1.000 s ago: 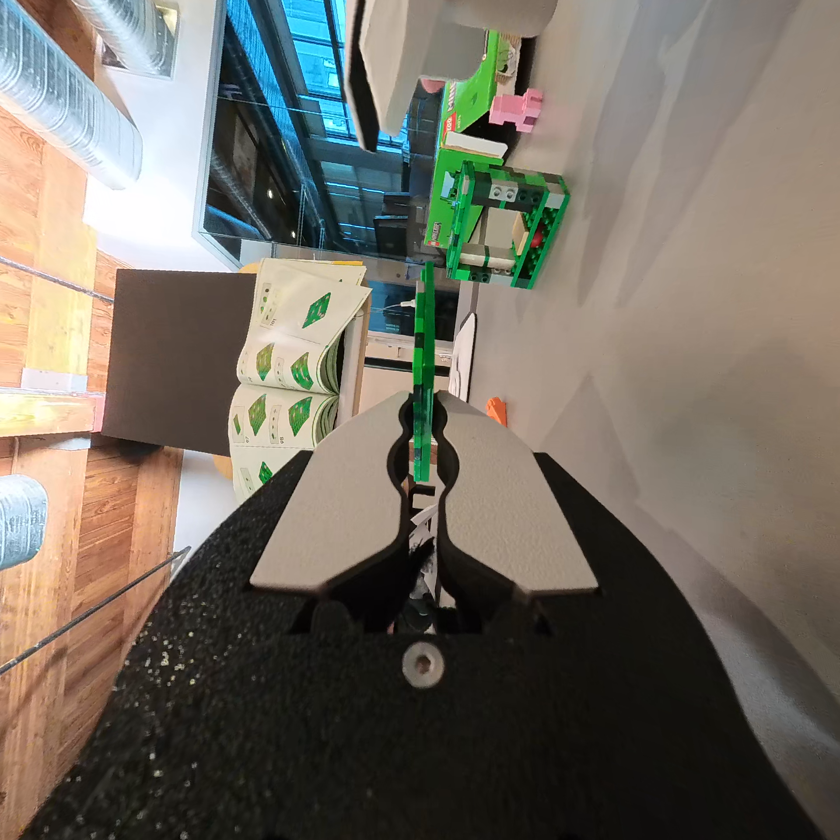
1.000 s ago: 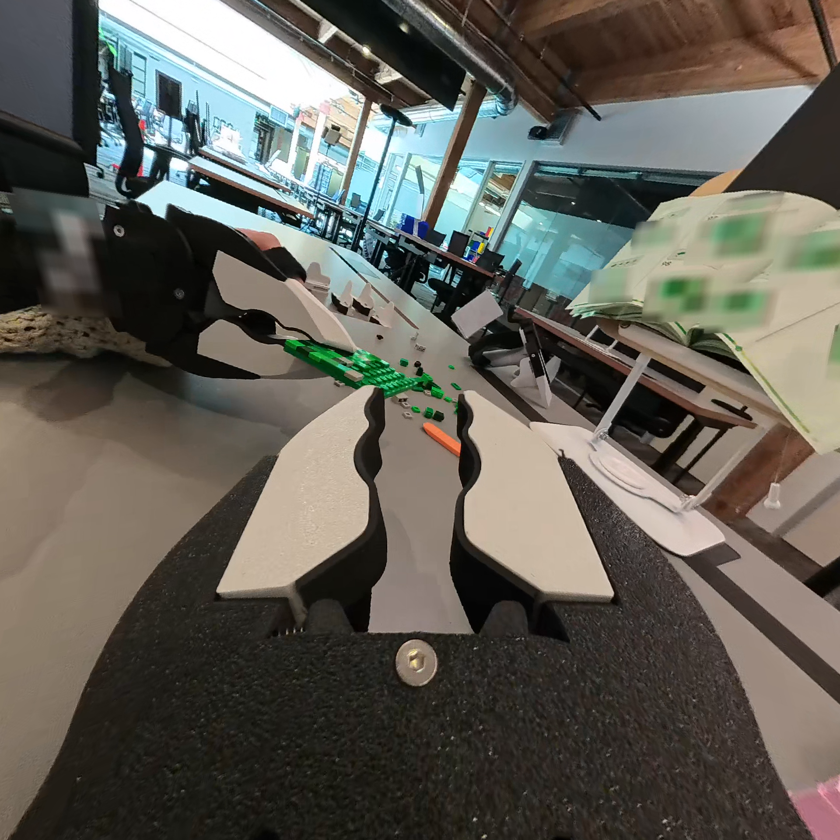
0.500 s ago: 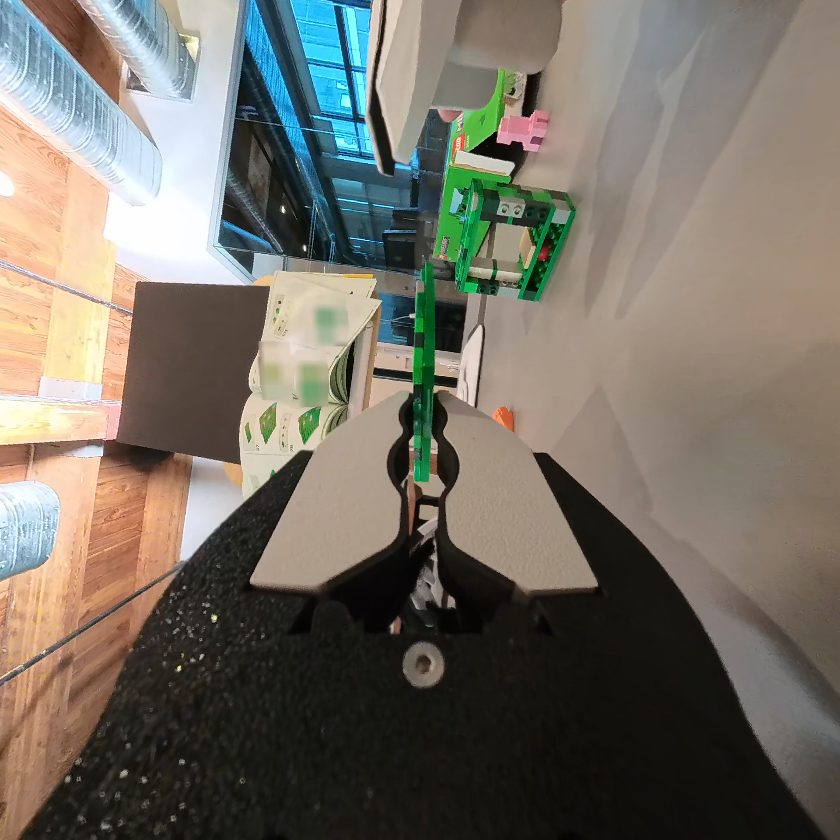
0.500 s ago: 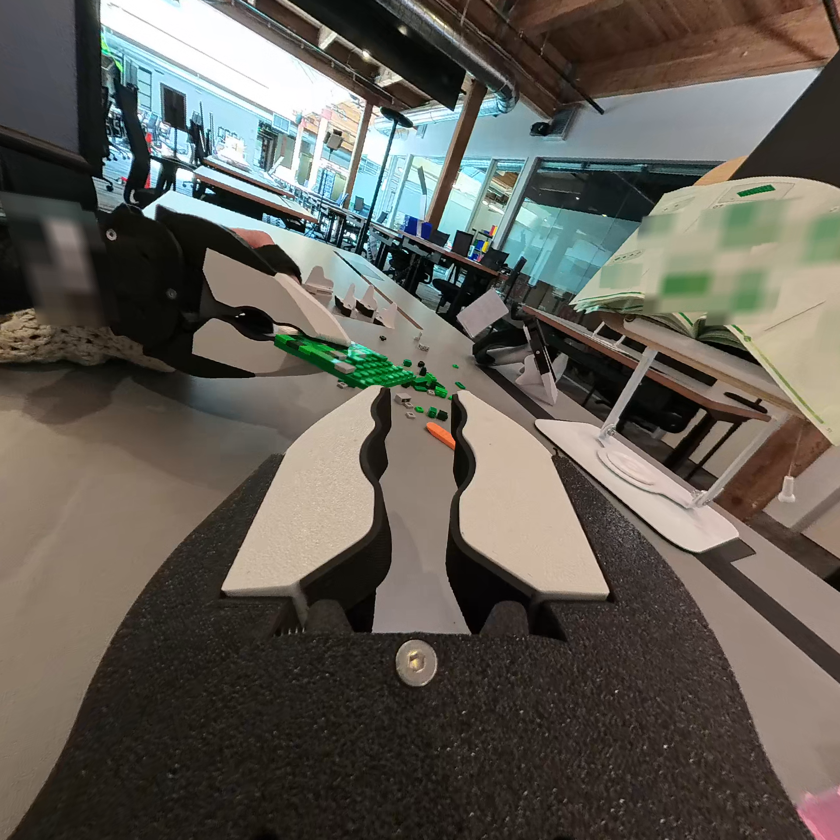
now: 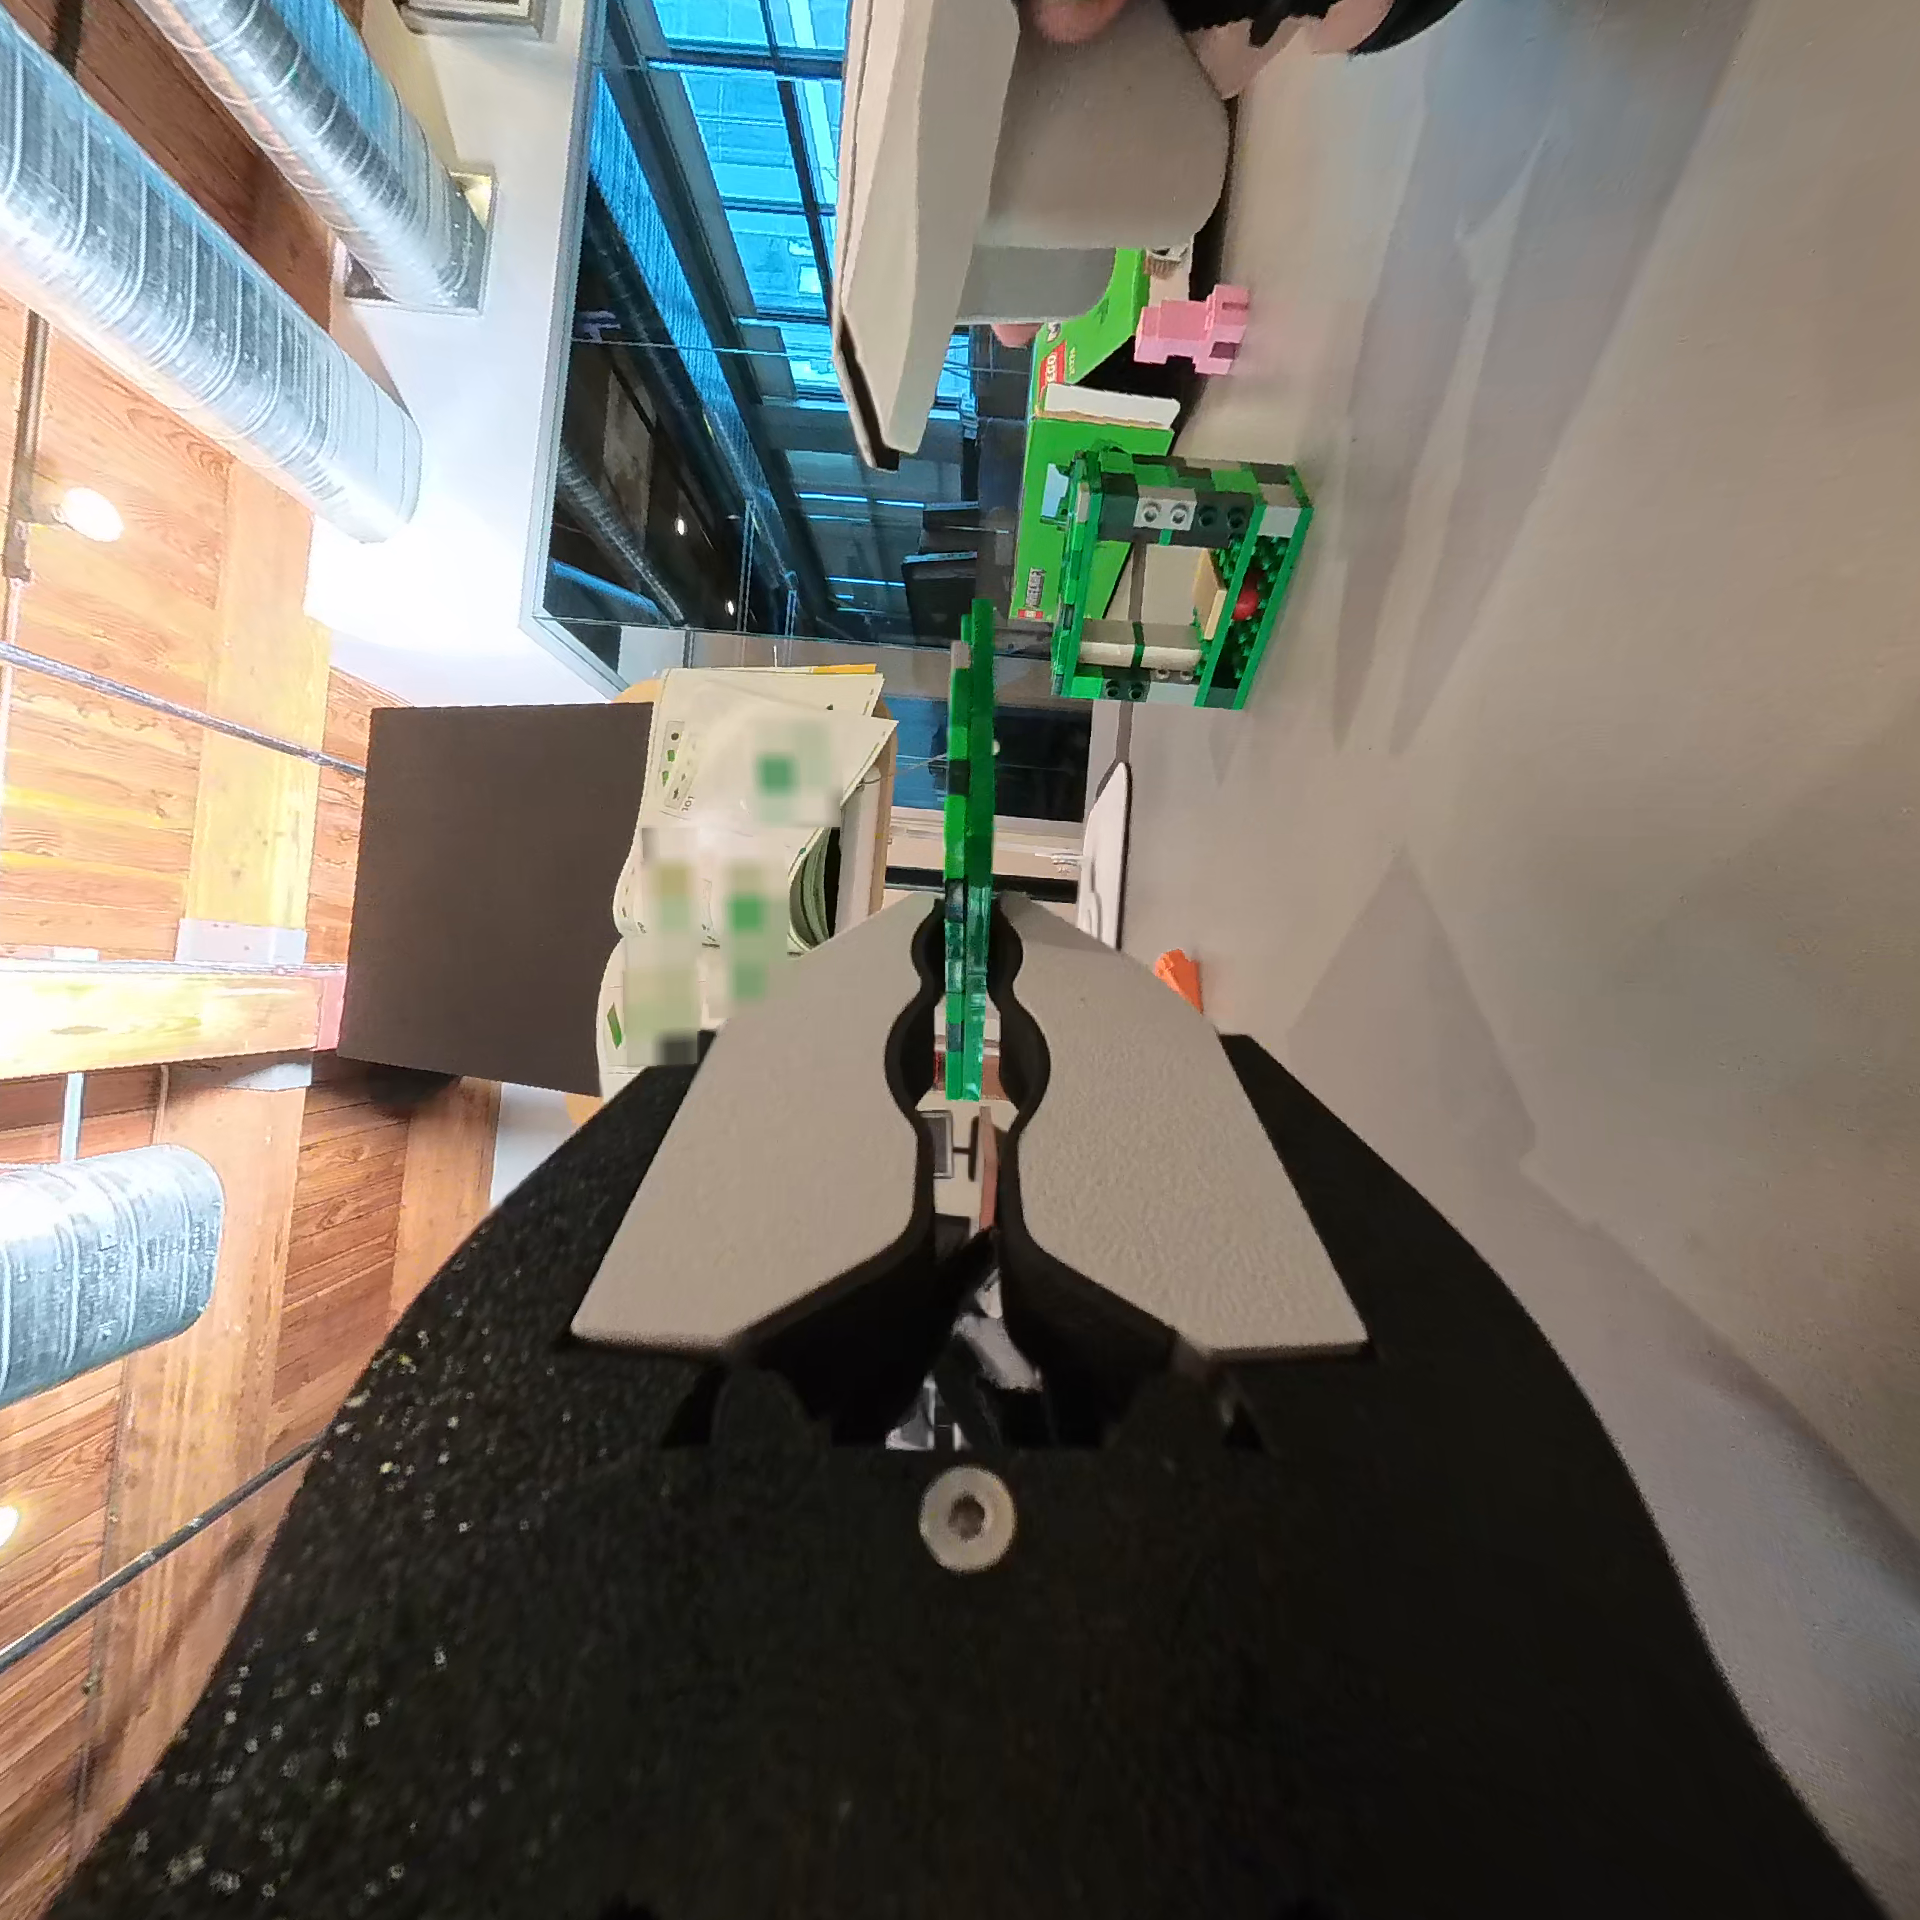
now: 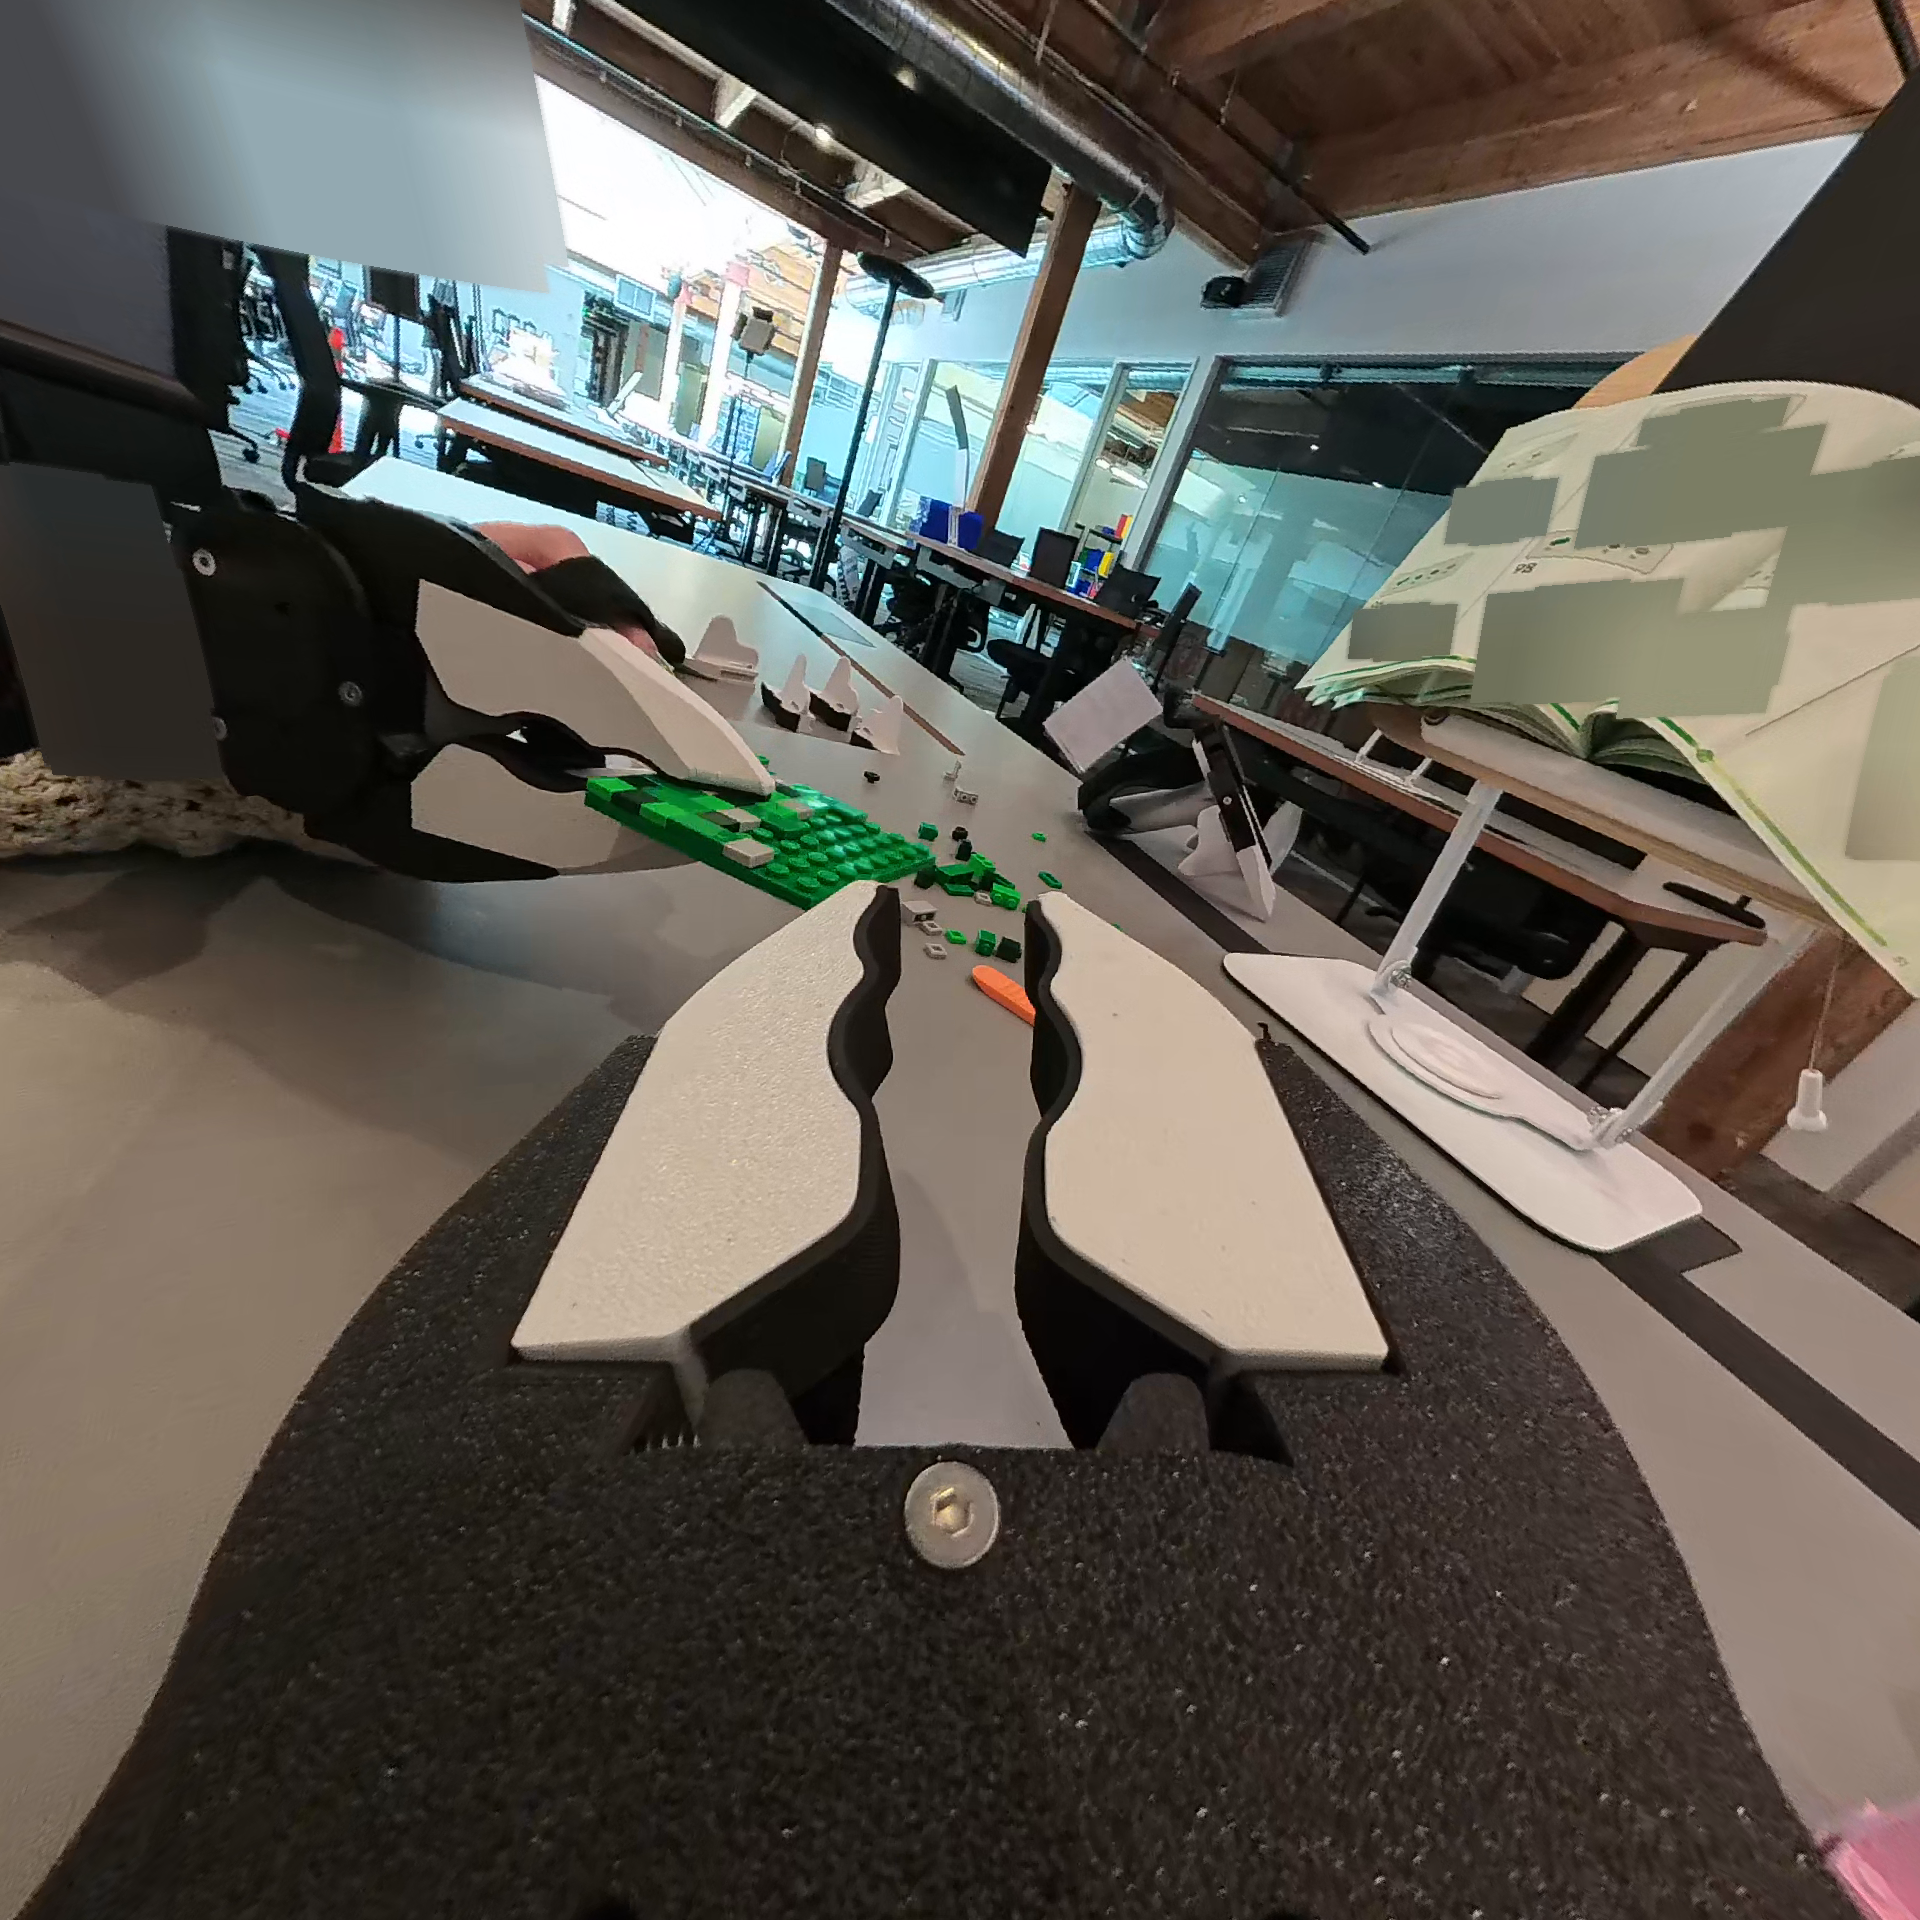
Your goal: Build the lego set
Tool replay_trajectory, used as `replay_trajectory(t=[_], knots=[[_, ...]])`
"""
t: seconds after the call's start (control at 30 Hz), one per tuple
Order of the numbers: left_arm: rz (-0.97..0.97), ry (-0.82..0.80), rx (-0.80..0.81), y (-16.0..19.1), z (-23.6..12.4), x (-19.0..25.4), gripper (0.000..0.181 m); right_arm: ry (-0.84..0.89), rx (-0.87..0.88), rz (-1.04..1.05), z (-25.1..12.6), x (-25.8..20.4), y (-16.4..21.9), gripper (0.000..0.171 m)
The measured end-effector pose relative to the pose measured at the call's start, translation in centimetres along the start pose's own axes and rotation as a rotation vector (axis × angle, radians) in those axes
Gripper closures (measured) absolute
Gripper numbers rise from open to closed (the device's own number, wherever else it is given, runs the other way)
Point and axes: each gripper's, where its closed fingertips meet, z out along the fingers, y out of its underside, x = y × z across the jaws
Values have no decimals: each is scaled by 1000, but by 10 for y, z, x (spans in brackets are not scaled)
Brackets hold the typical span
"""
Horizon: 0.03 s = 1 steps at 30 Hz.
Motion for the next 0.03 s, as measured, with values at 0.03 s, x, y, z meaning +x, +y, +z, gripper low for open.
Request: replay_trajectory(t=[0.03], knots=[[8,-4,-3,0,0,-1,176,-1,0,0,0,0,0,149]])
